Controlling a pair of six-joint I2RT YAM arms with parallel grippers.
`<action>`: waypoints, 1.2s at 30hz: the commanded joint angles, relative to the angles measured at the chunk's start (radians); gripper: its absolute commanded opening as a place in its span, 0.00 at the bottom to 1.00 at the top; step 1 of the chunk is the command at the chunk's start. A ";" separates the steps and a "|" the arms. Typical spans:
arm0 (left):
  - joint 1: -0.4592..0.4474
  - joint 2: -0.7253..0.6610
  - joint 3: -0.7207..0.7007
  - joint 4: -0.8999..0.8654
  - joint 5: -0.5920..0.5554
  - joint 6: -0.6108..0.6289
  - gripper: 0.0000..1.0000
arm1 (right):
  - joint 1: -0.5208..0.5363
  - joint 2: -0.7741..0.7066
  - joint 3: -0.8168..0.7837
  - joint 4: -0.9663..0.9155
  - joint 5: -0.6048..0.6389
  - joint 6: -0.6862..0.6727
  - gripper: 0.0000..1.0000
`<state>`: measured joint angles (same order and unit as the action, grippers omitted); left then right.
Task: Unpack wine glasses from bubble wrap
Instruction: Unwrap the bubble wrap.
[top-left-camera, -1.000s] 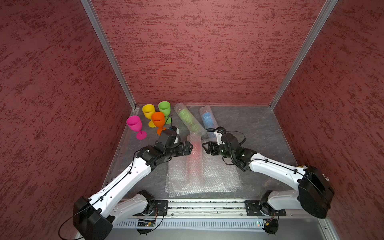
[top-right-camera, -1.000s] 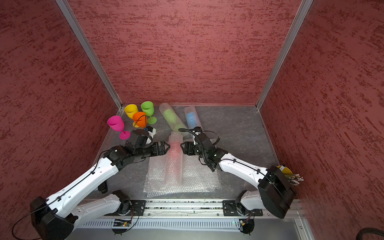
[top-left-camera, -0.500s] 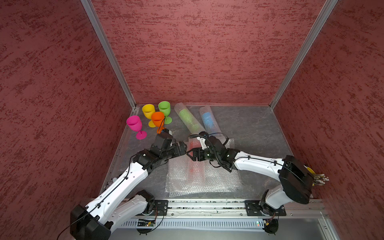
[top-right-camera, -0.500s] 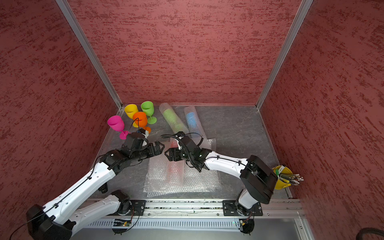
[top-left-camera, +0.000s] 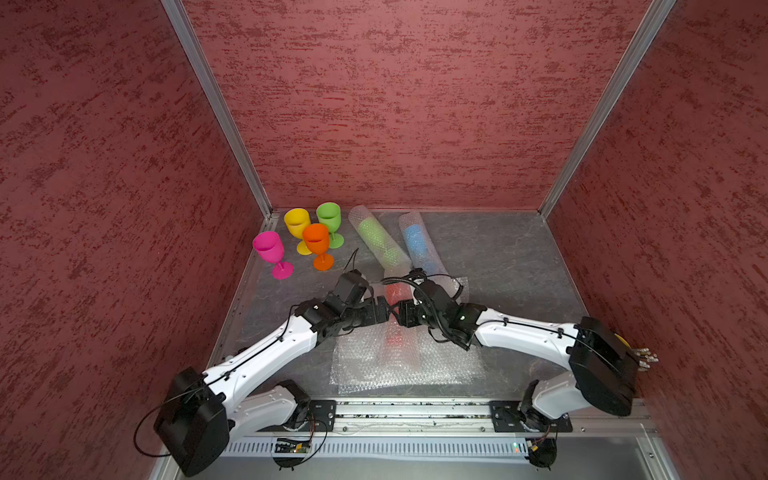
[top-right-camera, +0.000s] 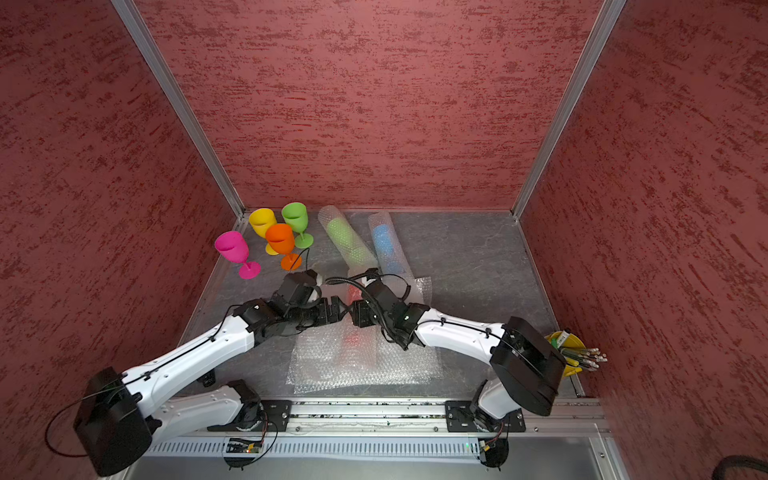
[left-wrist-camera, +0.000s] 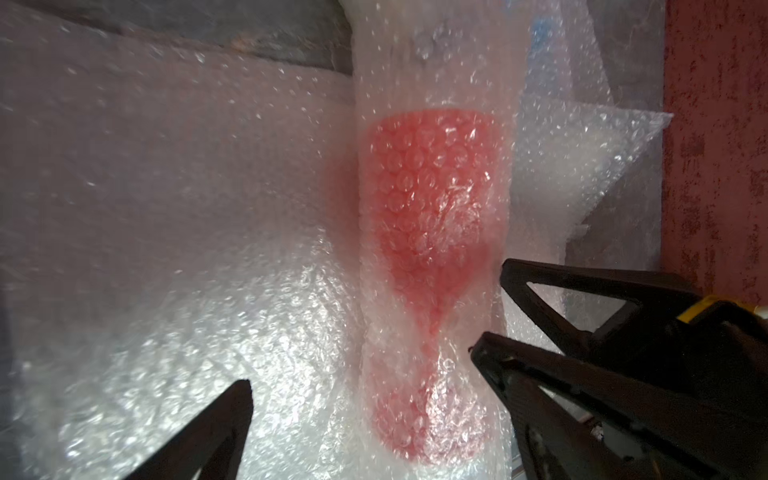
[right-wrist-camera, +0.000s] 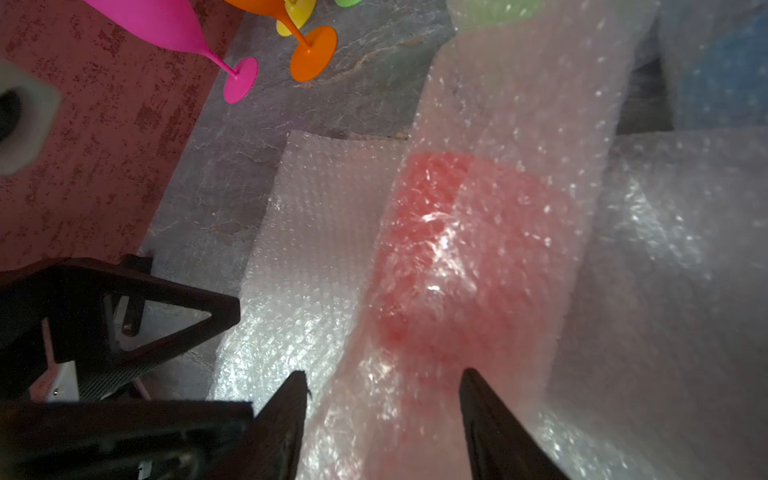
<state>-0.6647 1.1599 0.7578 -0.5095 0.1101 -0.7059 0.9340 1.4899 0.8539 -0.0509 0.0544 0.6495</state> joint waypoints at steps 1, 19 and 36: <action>-0.014 0.036 -0.010 0.102 0.049 -0.018 0.95 | -0.001 -0.031 -0.023 0.007 0.064 0.008 0.48; -0.043 0.150 -0.010 0.203 0.102 -0.012 0.81 | -0.027 -0.080 -0.090 0.041 0.080 -0.002 0.00; -0.041 0.204 0.004 0.299 0.167 -0.011 0.59 | -0.047 -0.121 -0.119 0.109 -0.002 -0.038 0.00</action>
<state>-0.7055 1.3418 0.7494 -0.2462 0.2535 -0.7258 0.8928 1.3819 0.7261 0.0265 0.0788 0.6254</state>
